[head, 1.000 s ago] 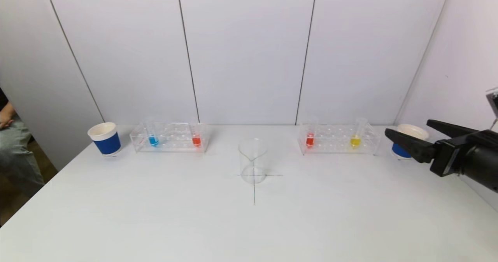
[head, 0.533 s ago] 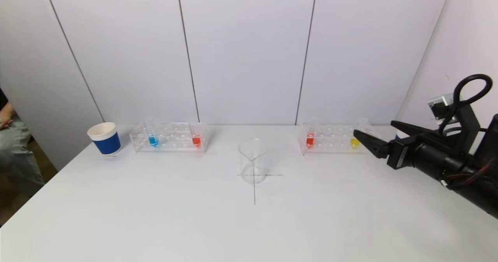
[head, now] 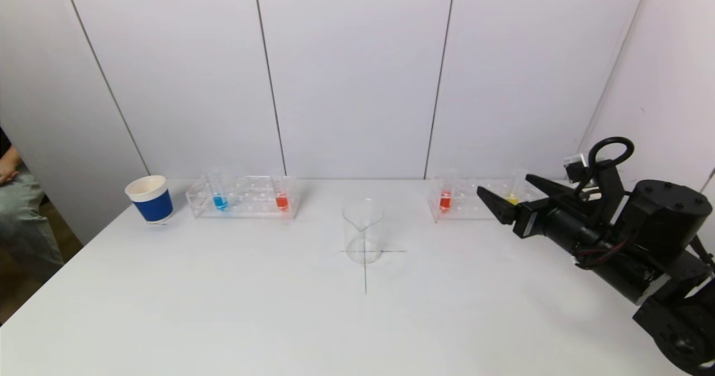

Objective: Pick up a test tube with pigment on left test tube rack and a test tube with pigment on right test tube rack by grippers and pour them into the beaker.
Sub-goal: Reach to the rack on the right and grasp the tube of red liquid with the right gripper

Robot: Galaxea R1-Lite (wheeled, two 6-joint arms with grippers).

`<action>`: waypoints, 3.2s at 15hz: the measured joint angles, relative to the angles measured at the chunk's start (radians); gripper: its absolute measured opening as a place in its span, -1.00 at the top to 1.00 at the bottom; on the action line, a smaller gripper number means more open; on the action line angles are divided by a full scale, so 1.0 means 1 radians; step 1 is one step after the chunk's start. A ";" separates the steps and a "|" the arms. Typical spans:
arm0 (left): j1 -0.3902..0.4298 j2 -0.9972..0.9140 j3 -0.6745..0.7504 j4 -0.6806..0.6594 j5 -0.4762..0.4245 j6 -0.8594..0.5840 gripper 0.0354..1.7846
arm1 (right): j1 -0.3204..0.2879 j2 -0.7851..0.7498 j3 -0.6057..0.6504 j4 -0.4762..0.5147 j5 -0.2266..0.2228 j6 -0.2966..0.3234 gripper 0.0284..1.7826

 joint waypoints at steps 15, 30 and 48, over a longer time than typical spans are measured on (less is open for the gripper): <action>0.000 0.000 0.000 0.000 0.000 0.000 -0.98 | 0.051 0.258 -0.193 -0.035 -0.028 0.003 -0.99; 0.000 0.000 0.000 0.000 0.000 0.000 -0.98 | 0.043 0.517 -0.497 -0.027 -0.119 0.015 -0.99; 0.000 0.000 0.000 0.000 0.000 0.000 -0.98 | 0.039 0.527 -0.617 0.059 -0.142 0.026 -0.99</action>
